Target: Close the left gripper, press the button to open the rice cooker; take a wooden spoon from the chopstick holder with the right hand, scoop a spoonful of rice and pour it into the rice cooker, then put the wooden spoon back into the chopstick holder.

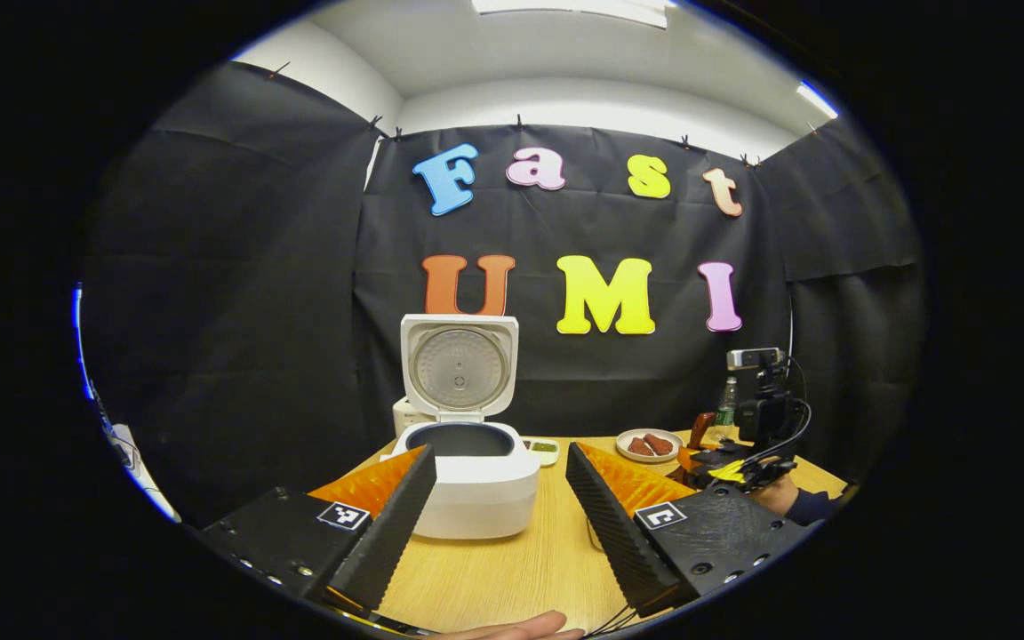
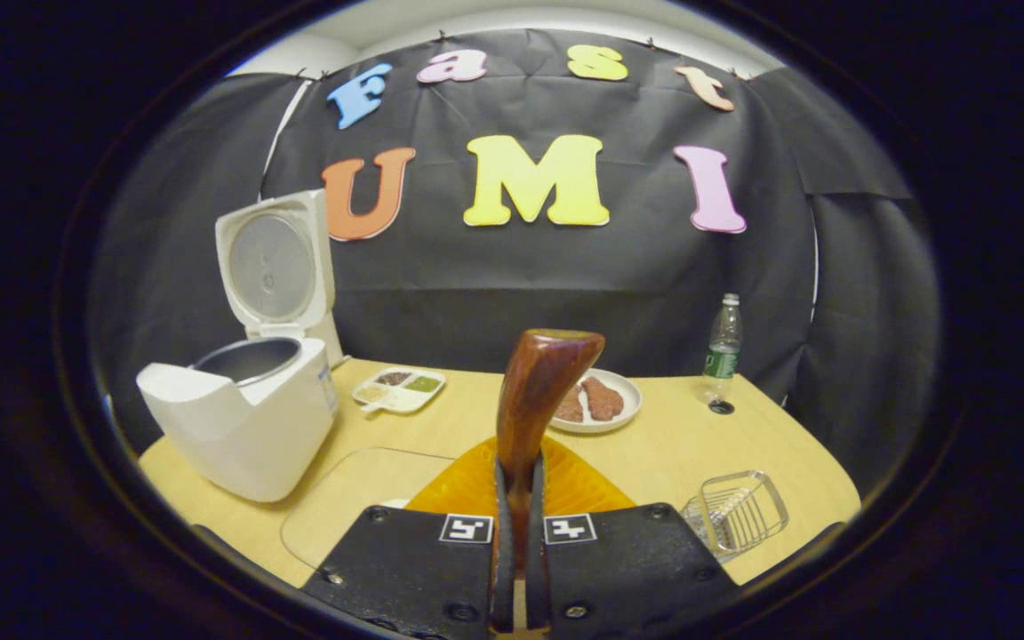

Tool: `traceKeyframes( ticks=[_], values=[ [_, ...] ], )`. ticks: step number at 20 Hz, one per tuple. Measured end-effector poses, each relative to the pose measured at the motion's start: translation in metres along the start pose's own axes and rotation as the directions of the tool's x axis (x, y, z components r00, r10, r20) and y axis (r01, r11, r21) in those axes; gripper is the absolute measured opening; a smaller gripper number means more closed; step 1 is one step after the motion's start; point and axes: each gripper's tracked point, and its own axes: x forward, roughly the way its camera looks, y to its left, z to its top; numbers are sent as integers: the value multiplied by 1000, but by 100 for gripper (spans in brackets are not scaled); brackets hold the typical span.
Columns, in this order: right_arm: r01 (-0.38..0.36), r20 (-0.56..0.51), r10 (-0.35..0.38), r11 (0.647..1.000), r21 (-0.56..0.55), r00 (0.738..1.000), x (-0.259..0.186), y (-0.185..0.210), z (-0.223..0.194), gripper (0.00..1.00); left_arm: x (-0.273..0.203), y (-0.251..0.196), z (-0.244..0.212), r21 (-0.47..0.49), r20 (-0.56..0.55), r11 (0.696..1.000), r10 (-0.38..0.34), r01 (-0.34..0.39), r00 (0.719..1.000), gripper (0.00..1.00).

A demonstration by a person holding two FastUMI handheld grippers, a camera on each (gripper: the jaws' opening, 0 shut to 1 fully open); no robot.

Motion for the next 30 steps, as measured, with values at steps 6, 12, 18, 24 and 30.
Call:
traceKeyframes(
  ticks=[6,12,18,24,30],
  values=[
    [37,25,-34,995,-94,999,16,35,-23,7,-1,2,2,19,11,1000,14,-14,1000,93],
    [-202,-58,210,973,114,976,2,83,-33,5,-3,14,-8,-10,-15,999,38,-39,999,93],
    [-239,-122,297,905,351,947,3,76,-36,10,-4,24,-9,-20,-21,998,55,-56,998,93],
    [-270,-131,403,788,554,906,5,70,-37,7,-4,18,-9,-23,-38,999,48,-49,998,93],
    [-300,-72,499,623,722,863,4,64,-27,7,2,12,-10,-50,-37,998,22,-24,999,93]
  ],
)
